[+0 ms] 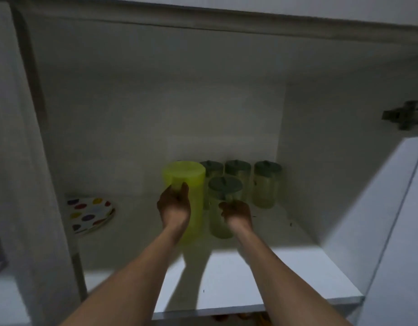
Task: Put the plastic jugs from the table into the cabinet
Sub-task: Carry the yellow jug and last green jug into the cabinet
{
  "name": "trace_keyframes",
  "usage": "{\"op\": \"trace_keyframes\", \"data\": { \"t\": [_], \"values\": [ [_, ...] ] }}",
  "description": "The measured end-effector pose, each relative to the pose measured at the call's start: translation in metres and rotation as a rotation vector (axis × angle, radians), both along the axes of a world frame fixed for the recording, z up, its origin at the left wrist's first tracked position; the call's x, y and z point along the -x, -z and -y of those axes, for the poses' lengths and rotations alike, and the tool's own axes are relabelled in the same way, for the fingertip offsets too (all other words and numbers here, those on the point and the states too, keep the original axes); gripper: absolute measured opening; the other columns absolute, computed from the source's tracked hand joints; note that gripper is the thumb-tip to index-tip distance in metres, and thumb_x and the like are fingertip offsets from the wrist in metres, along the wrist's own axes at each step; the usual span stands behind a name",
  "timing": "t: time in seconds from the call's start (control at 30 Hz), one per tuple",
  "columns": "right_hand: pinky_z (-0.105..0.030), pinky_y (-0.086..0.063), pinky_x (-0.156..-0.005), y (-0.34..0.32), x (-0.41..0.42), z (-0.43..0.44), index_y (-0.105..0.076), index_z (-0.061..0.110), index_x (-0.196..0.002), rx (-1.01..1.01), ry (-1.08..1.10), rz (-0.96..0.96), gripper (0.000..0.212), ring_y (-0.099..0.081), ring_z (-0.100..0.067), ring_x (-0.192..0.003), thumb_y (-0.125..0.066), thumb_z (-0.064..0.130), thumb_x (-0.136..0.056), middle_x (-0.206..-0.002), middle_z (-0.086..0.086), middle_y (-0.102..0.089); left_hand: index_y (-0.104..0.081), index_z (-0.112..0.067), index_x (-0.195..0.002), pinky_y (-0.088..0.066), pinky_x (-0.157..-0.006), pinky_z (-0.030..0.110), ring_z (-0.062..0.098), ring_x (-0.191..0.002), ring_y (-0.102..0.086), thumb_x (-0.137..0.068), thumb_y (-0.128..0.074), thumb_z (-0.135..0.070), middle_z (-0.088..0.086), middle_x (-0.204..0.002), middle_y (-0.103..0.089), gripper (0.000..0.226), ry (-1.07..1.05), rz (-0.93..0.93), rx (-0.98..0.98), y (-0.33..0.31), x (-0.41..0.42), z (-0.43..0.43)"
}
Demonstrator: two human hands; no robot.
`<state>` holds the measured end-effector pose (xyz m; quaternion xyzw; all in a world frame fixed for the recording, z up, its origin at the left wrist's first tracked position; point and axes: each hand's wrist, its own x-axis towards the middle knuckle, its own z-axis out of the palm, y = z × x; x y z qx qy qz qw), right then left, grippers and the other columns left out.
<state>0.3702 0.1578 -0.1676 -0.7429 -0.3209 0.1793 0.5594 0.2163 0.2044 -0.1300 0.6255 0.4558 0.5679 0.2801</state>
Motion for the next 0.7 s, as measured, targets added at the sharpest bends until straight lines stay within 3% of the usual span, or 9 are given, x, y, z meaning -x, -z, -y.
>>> {"op": "trace_keyframes", "data": {
  "t": [0.1,0.17,0.23,0.3,0.37,0.5,0.57,0.7],
  "values": [
    [-0.052,-0.057,-0.076,0.004,-0.007,-0.008,-0.063,0.014,-0.066,0.042,-0.010,0.016,0.021,-0.069,-0.042,-0.084,-0.067,0.030,-0.079,-0.087,-0.025,-0.072,-0.042,-0.019,-0.060,-0.029,-0.062,0.033,0.041,-0.079,-0.060,-0.097,-0.054,-0.037,0.014,-0.067,-0.058,0.043,-0.003,0.023,0.045,0.001,-0.008,-0.004],
    [-0.048,-0.056,-0.076,-0.003,-0.002,-0.003,-0.066,0.012,-0.073,0.054,-0.007,0.034,0.023,-0.070,-0.041,-0.088,-0.067,0.034,-0.080,-0.091,-0.024,-0.073,-0.051,-0.016,-0.067,-0.032,-0.064,0.034,0.042,-0.085,-0.062,-0.096,-0.054,-0.039,0.020,-0.079,-0.065,0.038,0.002,0.011,0.063,0.001,-0.009,-0.007],
    [-0.039,-0.052,-0.074,-0.009,0.003,0.004,-0.071,0.007,-0.094,0.075,-0.005,0.052,0.032,-0.069,-0.038,-0.097,-0.069,0.037,-0.085,-0.102,-0.021,-0.073,-0.064,-0.009,-0.092,-0.041,-0.069,0.036,0.042,-0.098,-0.063,-0.094,-0.055,-0.044,0.022,-0.099,-0.069,0.036,0.001,-0.013,0.070,0.002,-0.008,-0.006],
    [-0.029,-0.044,-0.076,-0.013,0.006,0.010,-0.067,0.005,-0.116,0.102,0.008,0.041,0.046,-0.065,-0.037,-0.108,-0.071,0.041,-0.087,-0.117,-0.016,-0.070,-0.058,-0.008,-0.122,-0.047,-0.081,0.039,0.041,-0.108,-0.061,-0.090,-0.058,-0.050,0.020,-0.114,-0.068,0.053,-0.010,-0.041,0.074,0.001,-0.006,-0.003],
    [-0.028,-0.043,-0.076,-0.015,0.008,0.019,-0.062,0.007,-0.123,0.127,0.012,0.062,0.057,-0.064,-0.036,-0.112,-0.072,0.048,-0.085,-0.122,-0.014,-0.069,-0.051,-0.011,-0.119,-0.048,-0.084,0.042,0.040,-0.107,-0.060,-0.084,-0.063,-0.055,0.017,-0.111,-0.066,0.057,-0.033,-0.042,0.036,0.000,-0.004,0.003],
    [-0.034,-0.056,-0.082,-0.022,0.007,0.033,-0.061,0.015,-0.118,0.251,0.006,0.200,0.066,-0.067,-0.032,-0.103,-0.074,0.060,-0.071,-0.116,-0.008,-0.071,-0.047,-0.014,-0.118,-0.045,-0.087,0.048,0.040,-0.112,-0.050,-0.080,-0.069,-0.052,0.016,-0.115,-0.056,0.058,-0.097,-0.094,-0.064,-0.011,0.006,0.020],
    [-0.037,-0.056,-0.090,-0.034,0.015,0.049,-0.058,0.015,-0.120,0.284,0.021,0.246,0.063,-0.065,-0.033,-0.109,-0.077,0.051,-0.071,-0.119,-0.008,-0.068,-0.047,-0.014,-0.123,-0.044,-0.088,0.049,0.041,-0.114,-0.048,-0.081,-0.067,-0.051,0.017,-0.120,-0.054,0.060,-0.107,-0.175,-0.084,-0.022,0.014,0.032],
    [-0.036,-0.052,-0.089,-0.067,0.045,0.098,-0.056,0.009,-0.121,0.310,0.069,0.314,0.052,-0.063,-0.034,-0.111,-0.073,0.036,-0.079,-0.121,-0.012,-0.065,-0.048,-0.016,-0.126,-0.039,-0.092,0.049,0.039,-0.114,-0.046,-0.082,-0.065,-0.051,0.018,-0.124,-0.052,0.059,-0.115,-0.261,-0.207,-0.043,0.032,0.065]
  ]
}}
